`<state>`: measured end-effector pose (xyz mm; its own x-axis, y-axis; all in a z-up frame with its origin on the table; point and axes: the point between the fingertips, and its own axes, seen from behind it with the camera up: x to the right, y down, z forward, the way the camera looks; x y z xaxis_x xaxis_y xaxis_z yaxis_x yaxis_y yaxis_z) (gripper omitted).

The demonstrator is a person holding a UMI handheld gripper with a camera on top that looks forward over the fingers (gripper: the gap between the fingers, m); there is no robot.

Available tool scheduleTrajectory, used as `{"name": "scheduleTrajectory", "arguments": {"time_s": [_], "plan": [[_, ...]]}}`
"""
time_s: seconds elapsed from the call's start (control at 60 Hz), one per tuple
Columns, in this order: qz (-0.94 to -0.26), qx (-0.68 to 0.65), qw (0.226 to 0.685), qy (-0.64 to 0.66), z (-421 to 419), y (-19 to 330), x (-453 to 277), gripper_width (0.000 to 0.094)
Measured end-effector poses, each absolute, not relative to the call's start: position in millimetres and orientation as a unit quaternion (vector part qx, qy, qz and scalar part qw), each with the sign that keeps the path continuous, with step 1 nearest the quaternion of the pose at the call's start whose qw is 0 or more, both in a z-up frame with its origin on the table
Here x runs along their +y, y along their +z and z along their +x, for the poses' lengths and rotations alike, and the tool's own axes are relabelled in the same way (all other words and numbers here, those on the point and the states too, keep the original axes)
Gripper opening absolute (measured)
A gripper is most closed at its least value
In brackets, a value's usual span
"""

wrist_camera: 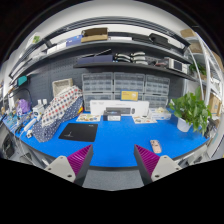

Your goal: Arrange mouse

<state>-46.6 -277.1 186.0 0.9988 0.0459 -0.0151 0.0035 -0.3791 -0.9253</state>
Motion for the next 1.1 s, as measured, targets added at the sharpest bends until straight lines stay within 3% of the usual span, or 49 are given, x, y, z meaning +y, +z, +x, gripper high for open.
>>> {"name": "scheduleTrajectory", "arguments": {"time_s": [0.25, 0.517, 0.867, 0.983, 1.1], "plan": [[-0.857, -0.014, 0.515, 0.009, -11.9, 122.5, -296.6, 0.0826], [-0.887, 0.049, 0.457, -0.035, 96.1, 41.7, -303.7, 0.0816], [-0.895, 0.075, 0.437, -0.041, 187.9, 1.2, -167.3, 0.0804], [-0.897, 0.067, 0.437, -0.031, 198.3, 0.1, -117.2, 0.0754], [-0.903, 0.059, 0.424, -0.021, 202.5, -12.0, -85.2, 0.0634]]}}
